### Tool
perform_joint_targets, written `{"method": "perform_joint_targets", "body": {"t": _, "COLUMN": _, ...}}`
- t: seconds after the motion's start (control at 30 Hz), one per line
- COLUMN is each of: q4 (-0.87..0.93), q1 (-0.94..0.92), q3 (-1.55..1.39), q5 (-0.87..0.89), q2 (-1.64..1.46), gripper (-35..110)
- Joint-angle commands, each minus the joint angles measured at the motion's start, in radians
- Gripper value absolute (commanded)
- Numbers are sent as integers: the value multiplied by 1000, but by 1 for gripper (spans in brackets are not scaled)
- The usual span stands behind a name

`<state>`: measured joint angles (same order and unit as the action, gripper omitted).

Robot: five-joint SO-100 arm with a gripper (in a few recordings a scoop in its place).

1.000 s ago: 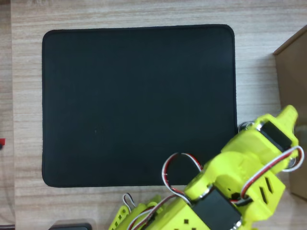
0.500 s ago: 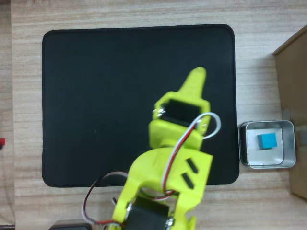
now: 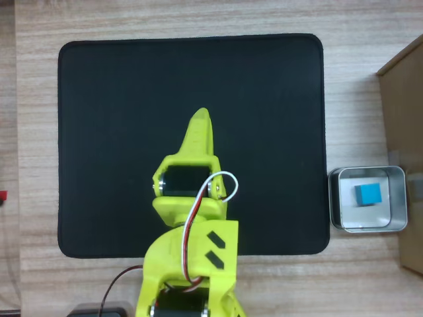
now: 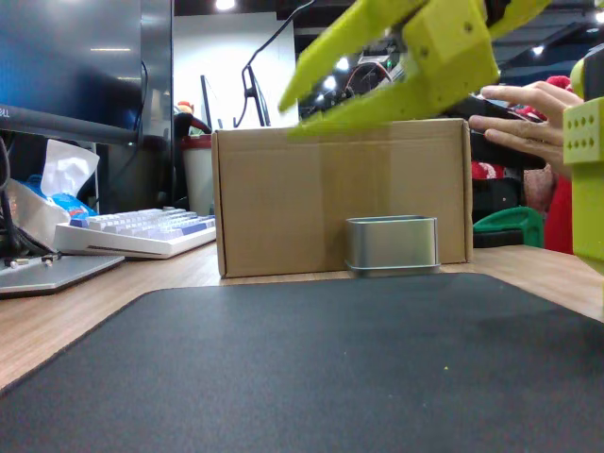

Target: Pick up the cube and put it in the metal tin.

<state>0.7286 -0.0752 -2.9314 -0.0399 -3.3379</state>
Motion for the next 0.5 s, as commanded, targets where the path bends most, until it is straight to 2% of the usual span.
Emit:
{"method": "perform_joint_targets", "body": {"t": 0.0, "q4": 9, "q1": -3, "q3": -21, "q5": -9, "q2": -25, "gripper": 0}}
{"method": "perform_joint_targets", "body": {"t": 0.1, "q4": -83, "q1": -3, "q3": -169, "q5": -44, "q2": -25, "gripper": 0}}
{"method": "perform_joint_targets", "body": {"t": 0.47, "q4": 98, "q1": 6, "q3": -169, "q5": -25, "q2": -26, "gripper": 0}}
